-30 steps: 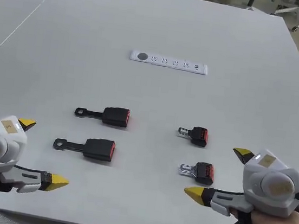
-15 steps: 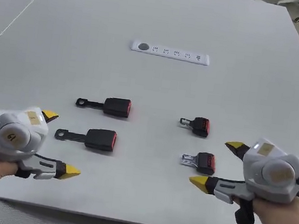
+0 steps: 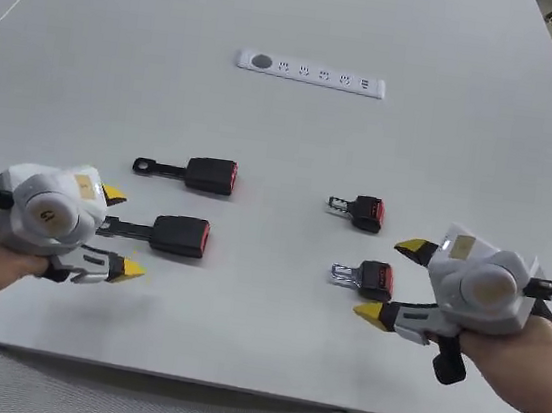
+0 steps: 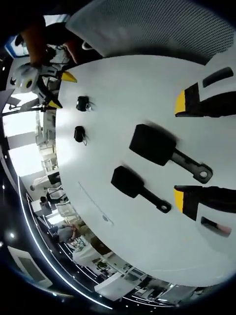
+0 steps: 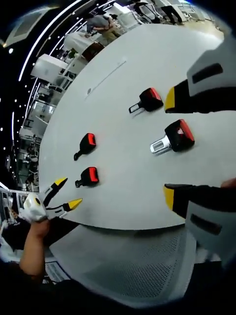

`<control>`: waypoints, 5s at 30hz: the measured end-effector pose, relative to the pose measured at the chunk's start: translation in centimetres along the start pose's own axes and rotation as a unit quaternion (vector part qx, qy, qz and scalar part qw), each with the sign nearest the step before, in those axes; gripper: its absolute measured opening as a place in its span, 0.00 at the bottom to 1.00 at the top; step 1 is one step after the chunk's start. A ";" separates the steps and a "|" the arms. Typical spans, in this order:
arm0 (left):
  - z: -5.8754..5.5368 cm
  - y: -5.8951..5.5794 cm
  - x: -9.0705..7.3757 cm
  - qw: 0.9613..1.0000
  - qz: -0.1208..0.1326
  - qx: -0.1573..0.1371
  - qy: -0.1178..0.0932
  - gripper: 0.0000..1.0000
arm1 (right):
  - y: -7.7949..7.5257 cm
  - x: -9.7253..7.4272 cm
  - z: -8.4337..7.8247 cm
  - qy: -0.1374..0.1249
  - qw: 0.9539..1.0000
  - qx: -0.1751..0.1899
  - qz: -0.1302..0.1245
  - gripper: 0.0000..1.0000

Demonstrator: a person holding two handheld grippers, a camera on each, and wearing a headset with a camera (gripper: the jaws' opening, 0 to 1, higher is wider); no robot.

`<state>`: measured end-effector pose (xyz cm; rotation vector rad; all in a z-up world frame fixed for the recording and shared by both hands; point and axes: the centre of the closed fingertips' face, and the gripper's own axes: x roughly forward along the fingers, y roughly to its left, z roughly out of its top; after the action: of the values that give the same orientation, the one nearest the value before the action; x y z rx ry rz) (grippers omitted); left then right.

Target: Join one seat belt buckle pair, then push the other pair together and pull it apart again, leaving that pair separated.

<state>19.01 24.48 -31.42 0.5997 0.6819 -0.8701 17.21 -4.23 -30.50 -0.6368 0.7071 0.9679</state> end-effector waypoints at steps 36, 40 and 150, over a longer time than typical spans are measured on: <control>0.7 -1.0 4.9 0.975 -0.130 0.167 0.066 0.33 | -2.0 4.6 -4.4 0.090 0.989 -0.053 0.106 0.39; 0.7 -1.3 5.1 0.971 -0.142 0.180 0.071 0.32 | -1.9 4.4 -4.7 0.097 0.987 -0.058 0.112 0.38; -0.9 -0.4 7.3 0.962 -0.182 0.180 0.094 0.32 | 4.4 14.6 9.1 0.039 0.974 -0.146 0.171 0.35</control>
<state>21.78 21.39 -37.56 0.9077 0.8275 -1.3074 21.16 11.84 -36.91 -0.8302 0.7667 1.3889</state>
